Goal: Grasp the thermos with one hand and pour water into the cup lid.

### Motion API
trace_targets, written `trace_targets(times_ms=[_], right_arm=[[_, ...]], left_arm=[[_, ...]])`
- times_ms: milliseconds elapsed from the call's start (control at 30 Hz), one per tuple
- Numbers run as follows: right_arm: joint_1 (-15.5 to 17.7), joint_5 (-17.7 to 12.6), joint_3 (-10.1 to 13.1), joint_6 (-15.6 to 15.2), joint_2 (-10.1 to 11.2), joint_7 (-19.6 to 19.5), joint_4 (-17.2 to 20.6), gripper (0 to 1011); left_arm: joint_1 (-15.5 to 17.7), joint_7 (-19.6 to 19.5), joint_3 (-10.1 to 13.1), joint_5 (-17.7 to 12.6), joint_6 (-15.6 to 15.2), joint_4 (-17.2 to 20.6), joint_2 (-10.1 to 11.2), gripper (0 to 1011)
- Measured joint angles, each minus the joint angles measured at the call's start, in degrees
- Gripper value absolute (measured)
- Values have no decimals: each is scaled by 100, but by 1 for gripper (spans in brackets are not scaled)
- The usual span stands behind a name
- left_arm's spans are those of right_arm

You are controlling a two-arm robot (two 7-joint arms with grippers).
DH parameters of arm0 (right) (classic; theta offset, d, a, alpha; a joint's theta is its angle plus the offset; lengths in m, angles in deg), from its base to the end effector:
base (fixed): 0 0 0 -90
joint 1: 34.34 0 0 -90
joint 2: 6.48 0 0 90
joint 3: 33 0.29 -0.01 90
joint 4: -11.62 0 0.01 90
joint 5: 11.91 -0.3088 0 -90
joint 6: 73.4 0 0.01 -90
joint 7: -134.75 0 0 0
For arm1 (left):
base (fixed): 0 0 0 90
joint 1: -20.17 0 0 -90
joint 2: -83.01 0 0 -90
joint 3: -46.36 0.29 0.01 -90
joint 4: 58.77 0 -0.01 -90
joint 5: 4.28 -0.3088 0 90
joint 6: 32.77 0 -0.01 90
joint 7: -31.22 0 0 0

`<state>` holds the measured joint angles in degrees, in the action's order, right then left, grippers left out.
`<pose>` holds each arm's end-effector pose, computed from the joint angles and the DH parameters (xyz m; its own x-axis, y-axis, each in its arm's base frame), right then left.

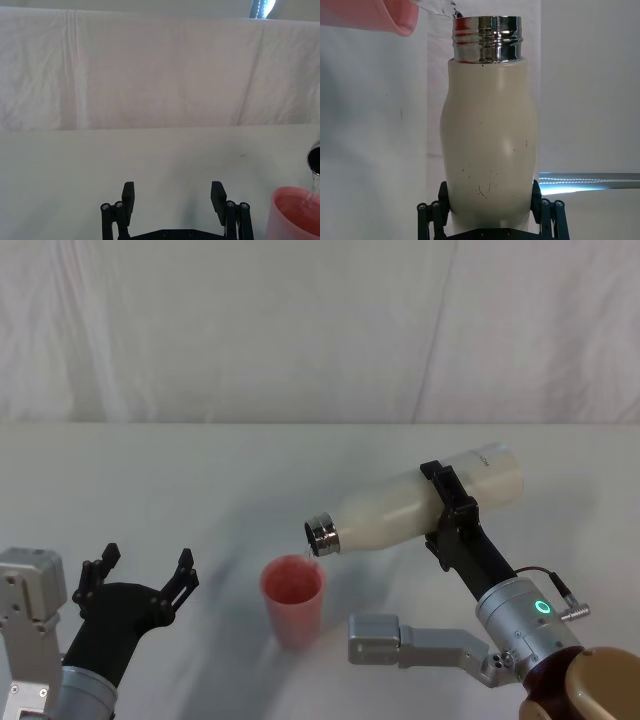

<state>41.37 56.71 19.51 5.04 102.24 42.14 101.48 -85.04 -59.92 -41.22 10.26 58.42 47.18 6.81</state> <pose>0.3399 0.0912 -0.2738 -0.0654 0.0080 0.9978 0.9143 0.4010 0.0568 0.2530 0.0375 -0.2853 0.1246 0.9917 -0.0327 -0.9921 0.1240 -0.0176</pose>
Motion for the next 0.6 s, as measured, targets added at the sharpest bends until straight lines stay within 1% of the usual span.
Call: trace_targets(times_ms=[167, 367, 600], right_arm=[[6, -34, 9, 10, -7, 0, -10, 950], [21, -164, 47, 81, -21, 19, -16, 950], [98, -511, 155, 266, -82, 36, -16, 950]], left_arm=[[0, 0, 0, 0, 0, 0, 0, 1001], [0, 0, 0, 0, 0, 0, 0, 1001], [0, 0, 0, 0, 0, 0, 0, 1001]])
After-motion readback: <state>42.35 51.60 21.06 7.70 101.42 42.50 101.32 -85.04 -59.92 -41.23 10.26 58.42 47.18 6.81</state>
